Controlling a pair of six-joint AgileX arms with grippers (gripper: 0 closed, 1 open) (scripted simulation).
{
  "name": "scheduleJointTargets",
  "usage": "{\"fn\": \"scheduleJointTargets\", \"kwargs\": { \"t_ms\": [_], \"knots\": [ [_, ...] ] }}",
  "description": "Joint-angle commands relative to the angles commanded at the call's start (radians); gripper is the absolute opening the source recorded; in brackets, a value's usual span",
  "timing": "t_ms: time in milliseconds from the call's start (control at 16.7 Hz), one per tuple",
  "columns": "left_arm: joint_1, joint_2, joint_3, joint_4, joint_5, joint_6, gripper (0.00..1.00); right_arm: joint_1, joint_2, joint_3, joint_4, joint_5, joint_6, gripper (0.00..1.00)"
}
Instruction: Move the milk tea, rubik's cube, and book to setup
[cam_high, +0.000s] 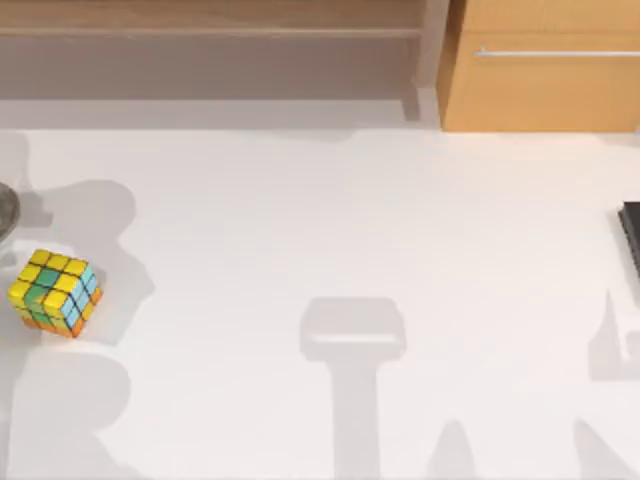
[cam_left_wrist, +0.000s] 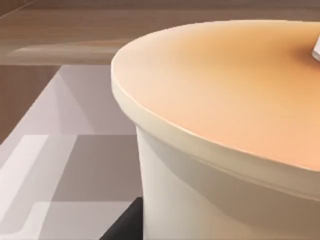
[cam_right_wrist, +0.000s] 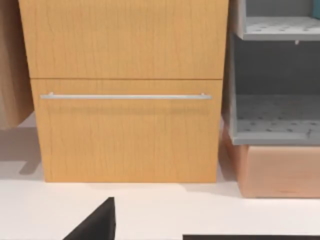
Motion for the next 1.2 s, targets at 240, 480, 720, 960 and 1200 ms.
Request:
{"fn": "scheduleJointTargets", "kwargs": {
  "t_ms": [240,480,720,960,1200],
  "knots": [
    [0.000,0.004,-0.002,0.002,0.000,0.000,0.00,0.000,0.000,0.000,0.000,0.000,0.000,1.00],
    [0.000,0.004,-0.002,0.002,0.000,0.000,0.30,0.000,0.000,0.000,0.000,0.000,0.000,1.00],
    [0.000,0.004,-0.002,0.002,0.000,0.000,0.60,0.000,0.000,0.000,0.000,0.000,0.000,1.00],
    [0.000,0.004,-0.002,0.002,0.000,0.000,0.90,0.000,0.000,0.000,0.000,0.000,0.000,1.00],
    [0.000,0.004,-0.002,0.002,0.000,0.000,1.00,0.000,0.000,0.000,0.000,0.000,0.000,1.00]
  ]
}}
